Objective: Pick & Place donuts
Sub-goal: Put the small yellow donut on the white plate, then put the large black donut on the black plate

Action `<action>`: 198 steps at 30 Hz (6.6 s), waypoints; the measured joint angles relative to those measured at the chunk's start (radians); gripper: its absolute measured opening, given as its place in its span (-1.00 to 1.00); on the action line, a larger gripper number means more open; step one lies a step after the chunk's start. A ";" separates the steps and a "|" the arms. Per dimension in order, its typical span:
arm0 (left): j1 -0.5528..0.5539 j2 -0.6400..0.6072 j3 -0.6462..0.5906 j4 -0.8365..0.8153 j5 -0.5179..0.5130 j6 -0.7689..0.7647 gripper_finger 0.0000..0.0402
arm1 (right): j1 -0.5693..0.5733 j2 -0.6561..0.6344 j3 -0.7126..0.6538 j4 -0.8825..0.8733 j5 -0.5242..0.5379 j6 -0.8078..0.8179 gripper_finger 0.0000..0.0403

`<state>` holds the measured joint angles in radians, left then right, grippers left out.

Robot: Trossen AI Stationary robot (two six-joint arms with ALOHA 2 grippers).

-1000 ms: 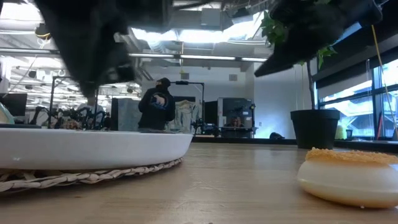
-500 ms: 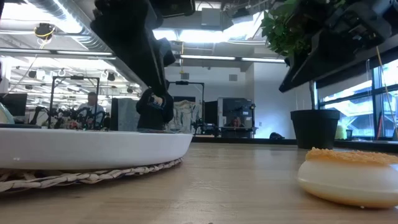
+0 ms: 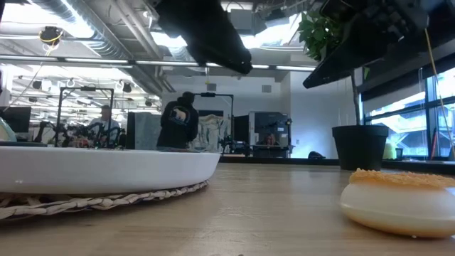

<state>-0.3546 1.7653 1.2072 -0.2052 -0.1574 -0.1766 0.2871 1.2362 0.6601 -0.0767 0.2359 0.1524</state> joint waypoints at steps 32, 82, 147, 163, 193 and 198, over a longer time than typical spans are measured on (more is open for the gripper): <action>-0.018 0.198 0.000 0.375 0.024 -0.021 -0.19 | 0.002 0.006 0.000 -0.089 0.156 0.158 0.08; -0.056 0.468 0.239 0.284 0.101 -0.045 -0.47 | 0.001 0.006 0.000 -0.181 0.243 0.233 0.08; -0.177 0.176 0.116 -0.337 -0.215 -0.438 -0.55 | 0.002 0.006 -0.001 -0.174 0.243 0.232 0.08; -0.201 0.089 0.118 -0.487 -0.311 -0.454 -0.28 | 0.019 0.001 0.048 -0.178 0.179 0.237 0.08; -0.192 0.074 0.117 0.038 -0.260 -0.126 -0.27 | 0.622 0.215 0.183 -0.675 -0.071 1.051 0.08; -0.180 0.074 0.117 0.038 -0.247 -0.125 -0.27 | 0.627 0.283 0.183 -0.699 -0.073 1.051 0.08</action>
<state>-0.5348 1.8397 1.3243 -0.1677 -0.4041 -0.3012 0.9137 1.5194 0.8429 -0.7756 0.1626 1.2033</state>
